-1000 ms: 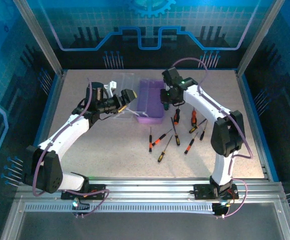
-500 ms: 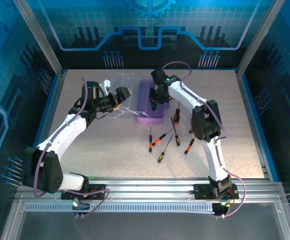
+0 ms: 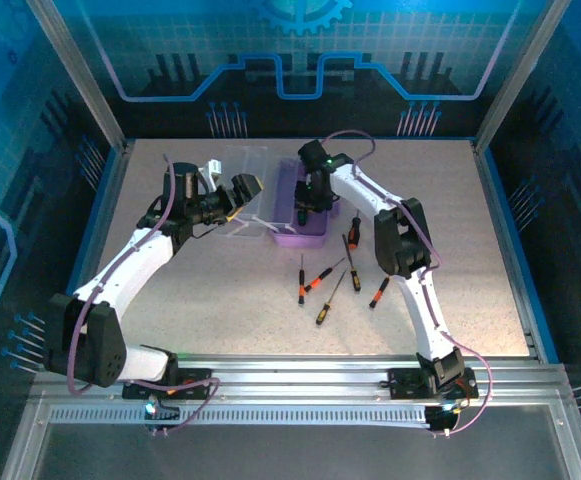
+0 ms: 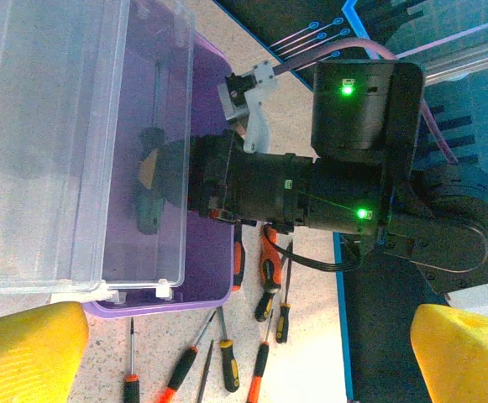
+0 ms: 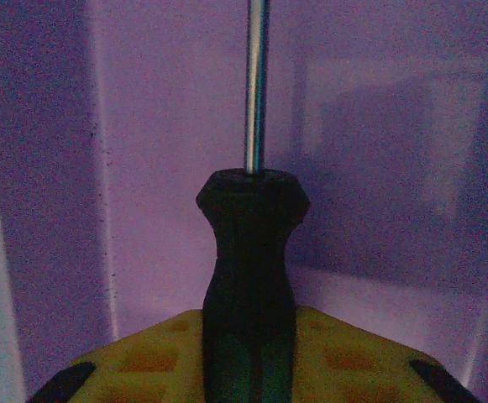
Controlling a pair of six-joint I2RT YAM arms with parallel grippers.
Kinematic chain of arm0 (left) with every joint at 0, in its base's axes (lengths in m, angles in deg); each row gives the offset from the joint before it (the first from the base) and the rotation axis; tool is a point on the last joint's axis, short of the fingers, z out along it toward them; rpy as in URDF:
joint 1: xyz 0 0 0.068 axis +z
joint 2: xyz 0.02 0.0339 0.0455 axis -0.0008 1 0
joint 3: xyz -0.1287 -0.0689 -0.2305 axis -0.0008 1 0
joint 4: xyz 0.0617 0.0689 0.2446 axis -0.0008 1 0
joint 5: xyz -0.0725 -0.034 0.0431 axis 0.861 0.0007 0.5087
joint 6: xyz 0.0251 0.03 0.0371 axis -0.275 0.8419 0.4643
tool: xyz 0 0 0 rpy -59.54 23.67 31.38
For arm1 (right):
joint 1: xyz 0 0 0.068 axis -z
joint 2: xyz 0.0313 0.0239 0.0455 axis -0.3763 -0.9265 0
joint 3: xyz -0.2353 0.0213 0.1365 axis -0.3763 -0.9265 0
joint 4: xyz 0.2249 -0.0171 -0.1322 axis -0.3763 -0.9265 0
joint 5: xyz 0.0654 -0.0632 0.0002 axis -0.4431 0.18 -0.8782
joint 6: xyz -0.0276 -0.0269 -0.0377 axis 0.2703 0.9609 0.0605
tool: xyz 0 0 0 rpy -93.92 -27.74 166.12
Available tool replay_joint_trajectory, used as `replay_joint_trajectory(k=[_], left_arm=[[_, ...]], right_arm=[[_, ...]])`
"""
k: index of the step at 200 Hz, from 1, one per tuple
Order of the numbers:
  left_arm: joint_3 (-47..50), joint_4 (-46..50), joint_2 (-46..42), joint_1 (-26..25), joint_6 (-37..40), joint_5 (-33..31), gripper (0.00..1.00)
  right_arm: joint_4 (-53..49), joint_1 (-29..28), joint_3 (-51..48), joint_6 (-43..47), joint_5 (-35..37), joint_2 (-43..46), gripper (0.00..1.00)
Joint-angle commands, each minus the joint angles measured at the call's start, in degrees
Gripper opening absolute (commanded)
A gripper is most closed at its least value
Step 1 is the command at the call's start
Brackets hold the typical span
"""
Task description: Pack the tool kit
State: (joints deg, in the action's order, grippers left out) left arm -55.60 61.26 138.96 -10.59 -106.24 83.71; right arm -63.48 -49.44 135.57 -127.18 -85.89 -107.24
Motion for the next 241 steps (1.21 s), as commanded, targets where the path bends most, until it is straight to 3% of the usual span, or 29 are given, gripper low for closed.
replay_joint_trajectory(k=[1, 75, 133, 148, 167, 209, 241], left_arm=[[-0.31, -1.01, -2.17, 0.7, 0.38, -0.12, 0.99], [-0.46, -0.99, -2.21, 0.7, 0.06, 0.4, 0.99], [-0.5, -1.0, -2.29, 0.7, 0.17, 0.63, 0.99], [-0.55, -1.03, -2.27, 0.71, 0.19, 0.55, 0.99], [-0.47, -0.97, -2.3, 0.7, 0.23, 0.44, 0.99], [-0.47, -0.96, -2.29, 0.7, 0.27, 0.45, 1.0], [-0.47, -0.85, -2.39, 0.7, 0.44, 0.32, 0.99]], right_arm=[[0.01, -0.17, -0.2, -1.09, -1.33, 0.19, 0.3], [-0.44, -0.09, 0.02, -0.47, -1.06, 1.37, 0.37], [-0.37, -0.08, -0.8, -0.68, 0.22, 3.71, 0.37], [0.16, 0.0, -1.74, -1.49, 0.97, 4.77, 0.33], [1.6, 0.08, -3.54, -2.73, 2.46, 7.6, 0.17], [1.68, 0.29, -3.9, -2.77, 4.31, 8.66, 0.0], [0.49, 0.27, -3.49, -1.31, 4.95, 9.52, 0.0]])
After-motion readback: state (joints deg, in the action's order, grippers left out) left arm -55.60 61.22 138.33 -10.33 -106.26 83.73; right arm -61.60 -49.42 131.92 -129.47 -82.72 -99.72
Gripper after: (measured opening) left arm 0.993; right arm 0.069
